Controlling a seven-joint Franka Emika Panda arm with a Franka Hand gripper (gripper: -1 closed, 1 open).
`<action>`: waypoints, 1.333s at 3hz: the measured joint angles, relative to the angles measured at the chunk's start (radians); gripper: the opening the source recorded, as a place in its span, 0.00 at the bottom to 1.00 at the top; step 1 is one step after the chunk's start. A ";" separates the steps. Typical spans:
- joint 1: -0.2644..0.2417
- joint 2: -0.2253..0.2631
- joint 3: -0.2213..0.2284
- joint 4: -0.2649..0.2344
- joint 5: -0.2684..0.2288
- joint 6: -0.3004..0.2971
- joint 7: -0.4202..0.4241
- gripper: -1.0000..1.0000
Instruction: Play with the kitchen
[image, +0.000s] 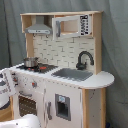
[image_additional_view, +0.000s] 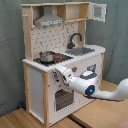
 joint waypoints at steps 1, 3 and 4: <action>0.000 0.000 0.000 0.000 0.000 0.002 0.000 1.00; 0.162 -0.002 -0.013 -0.010 -0.005 -0.132 -0.101 1.00; 0.225 -0.006 -0.020 -0.025 -0.005 -0.185 -0.037 1.00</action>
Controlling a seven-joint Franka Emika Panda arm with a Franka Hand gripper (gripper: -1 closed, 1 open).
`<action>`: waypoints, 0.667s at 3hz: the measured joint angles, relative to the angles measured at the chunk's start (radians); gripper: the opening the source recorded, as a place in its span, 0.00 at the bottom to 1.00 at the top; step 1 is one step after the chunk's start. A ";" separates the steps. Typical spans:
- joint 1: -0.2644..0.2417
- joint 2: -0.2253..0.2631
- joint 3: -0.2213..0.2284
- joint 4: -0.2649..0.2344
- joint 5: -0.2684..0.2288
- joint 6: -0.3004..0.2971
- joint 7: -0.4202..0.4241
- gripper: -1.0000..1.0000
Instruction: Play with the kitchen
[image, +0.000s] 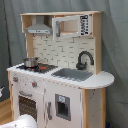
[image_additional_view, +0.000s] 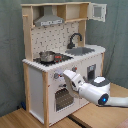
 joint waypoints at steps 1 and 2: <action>0.062 0.000 -0.001 -0.049 0.000 -0.031 0.053 1.00; 0.130 0.000 -0.002 -0.098 0.000 -0.072 0.095 1.00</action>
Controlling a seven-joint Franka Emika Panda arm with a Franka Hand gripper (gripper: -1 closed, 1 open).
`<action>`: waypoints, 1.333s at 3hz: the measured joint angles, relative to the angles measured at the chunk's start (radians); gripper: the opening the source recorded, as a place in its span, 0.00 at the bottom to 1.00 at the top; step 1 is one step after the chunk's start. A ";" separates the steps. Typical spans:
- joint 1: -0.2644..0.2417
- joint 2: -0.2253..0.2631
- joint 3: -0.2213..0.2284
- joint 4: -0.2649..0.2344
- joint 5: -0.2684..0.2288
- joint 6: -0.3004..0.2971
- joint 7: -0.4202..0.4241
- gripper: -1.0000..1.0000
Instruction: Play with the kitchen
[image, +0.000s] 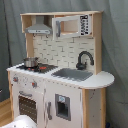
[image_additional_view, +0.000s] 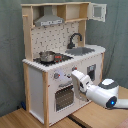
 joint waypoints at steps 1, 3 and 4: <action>0.077 0.000 0.000 -0.056 0.000 -0.036 0.019 1.00; 0.115 -0.010 0.024 -0.191 0.000 -0.037 0.186 1.00; 0.122 -0.010 0.047 -0.258 0.000 -0.020 0.264 1.00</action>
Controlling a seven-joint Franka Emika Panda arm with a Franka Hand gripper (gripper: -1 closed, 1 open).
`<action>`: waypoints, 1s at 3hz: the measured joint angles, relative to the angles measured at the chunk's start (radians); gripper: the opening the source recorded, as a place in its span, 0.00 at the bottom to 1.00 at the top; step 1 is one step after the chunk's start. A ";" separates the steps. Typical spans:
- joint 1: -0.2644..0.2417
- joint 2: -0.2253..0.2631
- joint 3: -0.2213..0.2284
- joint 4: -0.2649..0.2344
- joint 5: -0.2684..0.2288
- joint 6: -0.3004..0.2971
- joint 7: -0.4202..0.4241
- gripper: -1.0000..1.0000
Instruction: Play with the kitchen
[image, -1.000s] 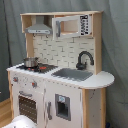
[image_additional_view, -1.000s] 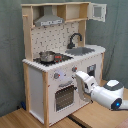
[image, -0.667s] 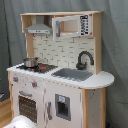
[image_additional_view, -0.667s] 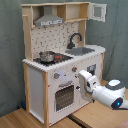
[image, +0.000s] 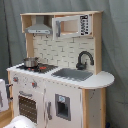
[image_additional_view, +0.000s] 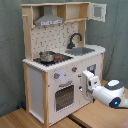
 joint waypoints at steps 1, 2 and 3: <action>0.001 0.000 0.019 -0.076 -0.001 0.058 0.041 1.00; -0.015 -0.001 0.039 -0.123 -0.005 0.145 0.042 1.00; -0.066 -0.010 0.040 -0.135 -0.013 0.238 0.041 1.00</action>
